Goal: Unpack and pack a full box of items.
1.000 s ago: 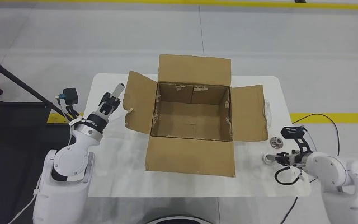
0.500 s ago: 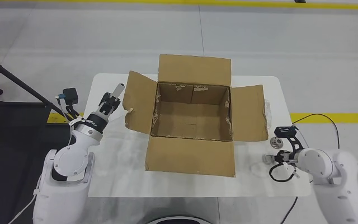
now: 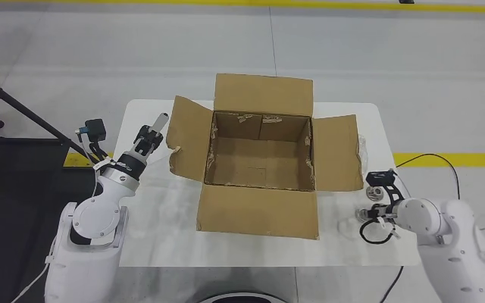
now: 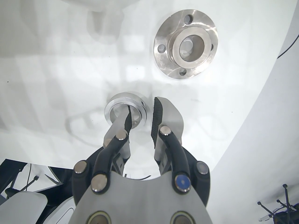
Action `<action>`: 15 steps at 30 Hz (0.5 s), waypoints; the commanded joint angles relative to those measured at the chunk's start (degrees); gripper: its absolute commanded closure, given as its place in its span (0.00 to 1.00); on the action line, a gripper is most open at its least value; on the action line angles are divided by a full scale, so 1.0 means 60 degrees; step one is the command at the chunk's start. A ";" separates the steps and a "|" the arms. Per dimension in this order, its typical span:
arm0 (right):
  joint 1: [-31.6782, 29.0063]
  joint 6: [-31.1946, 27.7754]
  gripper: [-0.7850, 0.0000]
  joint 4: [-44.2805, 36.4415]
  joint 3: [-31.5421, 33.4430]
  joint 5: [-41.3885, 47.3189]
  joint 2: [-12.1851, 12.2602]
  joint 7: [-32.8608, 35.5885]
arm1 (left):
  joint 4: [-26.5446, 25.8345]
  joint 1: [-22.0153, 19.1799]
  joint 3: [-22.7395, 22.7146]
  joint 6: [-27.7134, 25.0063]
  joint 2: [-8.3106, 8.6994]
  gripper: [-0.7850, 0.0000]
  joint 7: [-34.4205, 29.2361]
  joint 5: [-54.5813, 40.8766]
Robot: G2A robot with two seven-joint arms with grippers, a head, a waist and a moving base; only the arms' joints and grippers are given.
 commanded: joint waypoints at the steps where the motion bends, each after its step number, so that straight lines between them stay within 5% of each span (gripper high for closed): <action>1: 0.0031 -0.0003 0.70 0.0046 -0.0042 0.0015 -0.0001 0.0021 | 0.0000 0.0000 0.0000 0.0000 0.0000 0.00 0.0000 0.0000; 9: 0.0073 0.0051 0.82 0.0139 -0.0101 0.0096 0.0001 0.0039 | 0.0000 0.0000 0.0000 0.0000 0.0000 0.00 0.0000 0.0000; 15: 0.0073 0.0035 1.00 0.0043 0.0003 0.0190 0.0021 -0.0004 | 0.0000 0.0000 0.0000 0.0000 0.0000 0.00 0.0000 0.0000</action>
